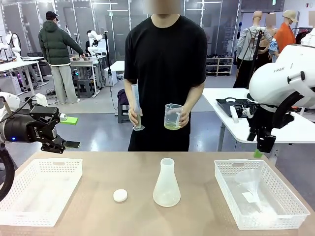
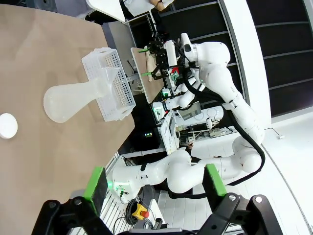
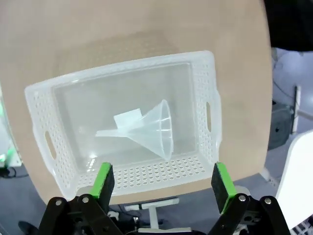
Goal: Prepare the solutions needed for the experiment.
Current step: Pick up the Plastic Funnel and insert it into the Big flask.
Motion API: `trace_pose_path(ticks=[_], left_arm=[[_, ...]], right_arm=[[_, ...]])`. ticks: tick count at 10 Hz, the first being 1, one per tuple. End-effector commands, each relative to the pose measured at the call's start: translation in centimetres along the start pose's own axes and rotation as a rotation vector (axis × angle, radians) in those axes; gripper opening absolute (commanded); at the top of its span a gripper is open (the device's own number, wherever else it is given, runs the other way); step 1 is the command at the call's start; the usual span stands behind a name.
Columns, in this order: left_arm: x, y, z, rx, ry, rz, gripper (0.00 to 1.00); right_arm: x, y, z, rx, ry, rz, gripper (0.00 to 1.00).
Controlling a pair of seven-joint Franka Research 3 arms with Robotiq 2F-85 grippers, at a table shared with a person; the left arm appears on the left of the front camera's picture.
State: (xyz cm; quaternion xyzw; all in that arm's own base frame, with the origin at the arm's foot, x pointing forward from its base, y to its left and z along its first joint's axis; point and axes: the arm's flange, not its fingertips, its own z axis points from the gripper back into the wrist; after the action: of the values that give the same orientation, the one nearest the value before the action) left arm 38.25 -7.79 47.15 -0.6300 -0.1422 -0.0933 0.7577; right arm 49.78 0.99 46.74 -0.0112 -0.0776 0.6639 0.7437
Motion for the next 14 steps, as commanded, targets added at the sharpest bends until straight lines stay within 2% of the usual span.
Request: trace_pose_path(ticks=[1, 7, 13, 14], left_arm=[[0.1, -0.2, -0.1, -0.025, -0.008, 0.01, 1.0], [0.1, -0.2, -0.1, -0.025, -0.008, 0.01, 1.0], [0.1, -0.2, -0.1, -0.025, -0.008, 0.01, 1.0], [0.1, -0.2, -0.1, -0.025, -0.008, 0.01, 1.0]], right_arm=[[-1.2, -1.6, -1.1, 0.059, 0.054, 0.055, 1.0], [-2.5, -3.9, -7.5, 0.204, -0.012, 0.031, 1.0], [-3.0, -4.6, -11.8, 0.317, -0.049, 0.048, 1.0], [-3.0, -4.6, -12.1, 0.334, -0.047, 0.054, 0.88]])
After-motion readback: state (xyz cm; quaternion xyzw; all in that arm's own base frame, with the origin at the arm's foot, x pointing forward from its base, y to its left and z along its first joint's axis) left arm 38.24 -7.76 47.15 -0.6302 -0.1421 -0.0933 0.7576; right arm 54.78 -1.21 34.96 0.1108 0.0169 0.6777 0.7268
